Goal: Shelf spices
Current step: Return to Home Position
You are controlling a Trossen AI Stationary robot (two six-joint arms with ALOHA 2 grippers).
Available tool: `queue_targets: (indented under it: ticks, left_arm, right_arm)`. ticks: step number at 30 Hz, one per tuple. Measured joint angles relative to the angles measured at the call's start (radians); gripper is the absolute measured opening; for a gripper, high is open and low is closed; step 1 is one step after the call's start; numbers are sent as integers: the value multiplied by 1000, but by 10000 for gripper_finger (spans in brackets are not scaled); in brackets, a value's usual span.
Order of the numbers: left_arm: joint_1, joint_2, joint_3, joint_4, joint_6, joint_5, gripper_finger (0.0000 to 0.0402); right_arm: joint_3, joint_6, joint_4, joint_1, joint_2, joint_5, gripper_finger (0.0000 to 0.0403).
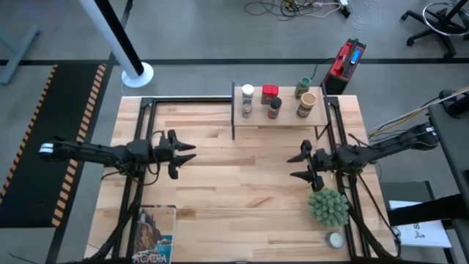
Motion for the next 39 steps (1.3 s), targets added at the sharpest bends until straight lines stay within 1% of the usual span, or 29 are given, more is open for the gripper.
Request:
queue_targets:
  ticks: [4,8,11,16,18,25,34,37,39]
  left_arm:
    - [0,6,-12,-9,-3,0,152]
    - [0,4,-36,-8,-27,0,156]
    - [0,-3,-72,-10,-53,0,160]
    - [1,-8,-71,-31,-52,-11,165]
    - [2,-7,-71,-39,-30,-11,167]
    - [2,16,-71,-58,159,-15,172]
    - [2,45,-63,-58,162,-15,161]
    - [2,10,-71,-71,159,-15,157]
    - [2,-29,-71,-103,158,-15,154]
  right_arm:
    - [-37,-1,-9,0,0,-4,225]
    - [-37,-18,-64,0,1,-1,228]
    - [-38,-19,-60,0,3,0,229]
    - [-38,-19,-61,0,3,1,223]
    - [-38,-20,-61,0,3,1,220]
    - [-38,-20,-61,0,9,1,217]
    - [-38,-20,-61,0,10,1,233]
    - [-38,-20,-63,0,3,1,237]
    - [-39,-20,-70,0,-26,1,239]
